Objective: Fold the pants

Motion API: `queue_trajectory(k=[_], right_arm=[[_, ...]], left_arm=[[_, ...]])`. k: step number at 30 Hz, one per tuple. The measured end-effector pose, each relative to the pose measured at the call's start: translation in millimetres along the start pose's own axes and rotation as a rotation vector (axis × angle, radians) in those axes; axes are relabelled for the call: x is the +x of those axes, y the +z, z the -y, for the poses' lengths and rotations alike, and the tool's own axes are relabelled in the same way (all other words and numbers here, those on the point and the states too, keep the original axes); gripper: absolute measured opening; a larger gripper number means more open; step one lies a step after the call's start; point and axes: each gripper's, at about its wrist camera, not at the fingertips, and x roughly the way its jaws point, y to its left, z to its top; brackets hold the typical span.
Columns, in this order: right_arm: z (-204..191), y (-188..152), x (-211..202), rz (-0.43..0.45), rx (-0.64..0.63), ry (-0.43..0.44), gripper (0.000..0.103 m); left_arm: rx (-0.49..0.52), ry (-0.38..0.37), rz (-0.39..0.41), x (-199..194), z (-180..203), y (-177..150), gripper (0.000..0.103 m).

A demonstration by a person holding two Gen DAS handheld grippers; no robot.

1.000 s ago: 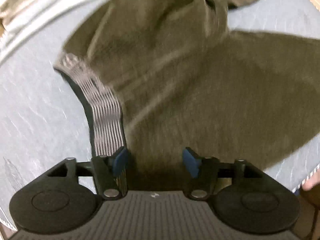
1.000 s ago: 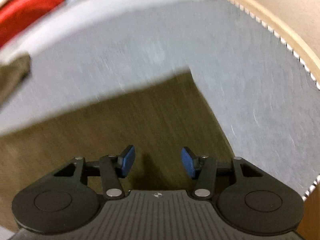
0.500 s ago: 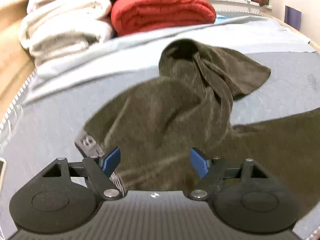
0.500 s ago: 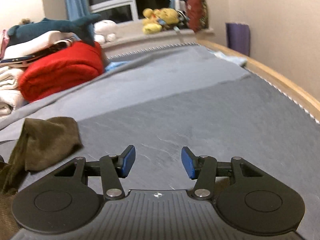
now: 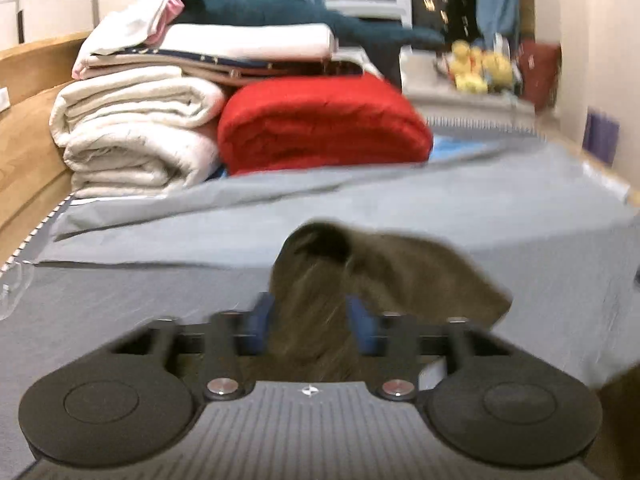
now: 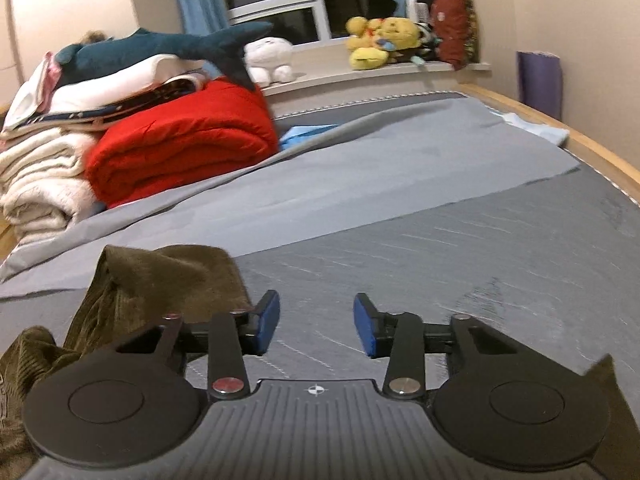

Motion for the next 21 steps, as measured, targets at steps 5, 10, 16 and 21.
queue_trajectory(k=[5,10,16,21], right_arm=[[-26.4,-6.3,15.8,-0.011,-0.069,0.061,0.018],[-52.6,-12.3,49.3,-0.058,-0.165,0.119,0.019],[-102.3,-38.1,98.1,-0.152,-0.388,0.214,0.031],[-150.7,-67.1,131.9,-0.187,-0.508,0.302,0.038]], left_arm=[[-0.069,-0.036,-0.157,55.9,24.0,-14.3,0.005],[-0.079,-0.059,-0.262,96.9,36.4,-4.9,0.005],[-0.157,-0.106,-0.342,129.2,24.3,3.3,0.006],[-0.185,-0.069,-0.417,153.7,7.4,-8.7,0.006]])
